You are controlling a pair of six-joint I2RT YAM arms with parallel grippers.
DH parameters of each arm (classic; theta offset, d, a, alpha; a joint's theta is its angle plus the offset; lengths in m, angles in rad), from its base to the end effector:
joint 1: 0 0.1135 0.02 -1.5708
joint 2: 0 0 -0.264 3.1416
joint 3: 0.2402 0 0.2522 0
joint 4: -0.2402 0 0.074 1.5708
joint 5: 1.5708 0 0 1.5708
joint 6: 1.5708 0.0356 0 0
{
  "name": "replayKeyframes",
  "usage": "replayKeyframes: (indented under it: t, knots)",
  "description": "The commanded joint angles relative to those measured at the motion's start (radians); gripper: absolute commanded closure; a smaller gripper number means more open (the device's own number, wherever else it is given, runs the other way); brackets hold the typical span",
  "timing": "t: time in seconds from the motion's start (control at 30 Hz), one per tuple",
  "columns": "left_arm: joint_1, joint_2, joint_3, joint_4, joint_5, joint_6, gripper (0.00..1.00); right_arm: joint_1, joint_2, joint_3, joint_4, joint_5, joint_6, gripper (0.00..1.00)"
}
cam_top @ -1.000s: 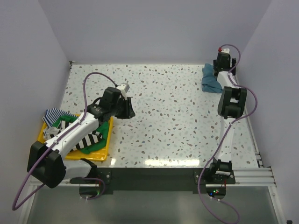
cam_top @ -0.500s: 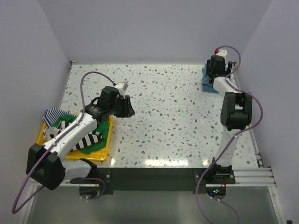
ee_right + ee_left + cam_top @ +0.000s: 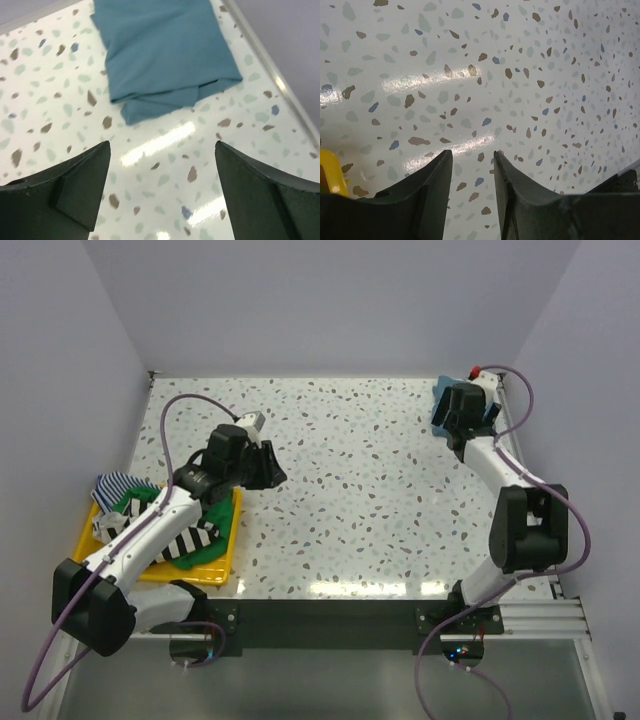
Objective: Fold and stack the tank tops
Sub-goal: Grab the tank top from the pile
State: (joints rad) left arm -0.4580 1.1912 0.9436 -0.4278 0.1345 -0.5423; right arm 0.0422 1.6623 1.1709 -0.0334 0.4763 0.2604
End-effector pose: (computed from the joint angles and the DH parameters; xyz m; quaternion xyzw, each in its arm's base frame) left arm 0.2308 -0.1191 0.2885 -0.0088 0.8998 -0.2603 0.3500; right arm 0.3802 -0.0003 0.2608 0.2088 0.8240 -0.1289 0.5106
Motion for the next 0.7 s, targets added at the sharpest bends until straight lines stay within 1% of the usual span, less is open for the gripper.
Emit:
replayKeyframes:
  t: [0.0, 0.03, 0.1, 0.13, 0.17, 0.23, 0.27, 0.3, 0.33, 0.37, 0.4, 0.43, 0.47, 0.53, 0.57, 0.67]
  knots:
    - [0.010, -0.030, 0.000, 0.018, -0.041, -0.044, 0.56, 0.051, -0.140, -0.095, -0.060, -0.091, 0.141, 0.12]
    - [0.010, -0.036, -0.002, 0.008, -0.050, -0.048, 0.56, 0.076, -0.162, -0.147, -0.068, -0.088, 0.170, 0.11]
    - [0.013, -0.048, -0.009, -0.006, -0.081, -0.062, 0.56, 0.163, -0.229, -0.194, -0.079, -0.102, 0.174, 0.12]
    - [0.013, -0.053, -0.012, -0.015, -0.091, -0.067, 0.55, 0.197, -0.251, -0.229, -0.092, -0.087, 0.203, 0.11]
    - [0.015, -0.057, -0.017, -0.023, -0.119, -0.076, 0.55, 0.258, -0.269, -0.246, -0.108, -0.115, 0.221, 0.12]
    - [0.021, -0.077, -0.037, -0.038, -0.169, -0.099, 0.55, 0.338, -0.318, -0.289, -0.112, -0.146, 0.259, 0.12]
    - [0.028, -0.081, -0.043, -0.054, -0.197, -0.113, 0.55, 0.435, -0.329, -0.295, -0.138, -0.127, 0.269, 0.12]
    - [0.035, -0.093, -0.051, -0.072, -0.231, -0.157, 0.54, 0.484, -0.338, -0.294, -0.157, -0.113, 0.276, 0.12]
    - [0.041, -0.103, -0.054, -0.121, -0.321, -0.186, 0.54, 0.530, -0.341, -0.290, -0.175, -0.094, 0.302, 0.12]
    - [0.056, -0.114, -0.057, -0.147, -0.369, -0.217, 0.52, 0.609, -0.338, -0.287, -0.195, -0.094, 0.315, 0.12]
    - [0.070, -0.133, -0.065, -0.175, -0.416, -0.276, 0.52, 0.645, -0.334, -0.286, -0.198, -0.106, 0.326, 0.12]
    - [0.088, -0.140, -0.065, -0.231, -0.500, -0.301, 0.52, 0.678, -0.314, -0.284, -0.198, -0.114, 0.339, 0.12]
    - [0.137, -0.145, -0.063, -0.253, -0.533, -0.323, 0.52, 0.737, -0.302, -0.283, -0.204, -0.117, 0.346, 0.12]
    - [0.201, -0.142, -0.075, -0.301, -0.568, -0.363, 0.51, 0.784, -0.271, -0.269, -0.210, -0.117, 0.353, 0.12]
    - [0.278, -0.136, -0.080, -0.308, -0.563, -0.363, 0.51, 0.818, -0.248, -0.266, -0.209, -0.117, 0.358, 0.12]
    - [0.379, -0.101, -0.098, -0.348, -0.585, -0.384, 0.51, 0.852, -0.220, -0.277, -0.175, -0.143, 0.367, 0.12]
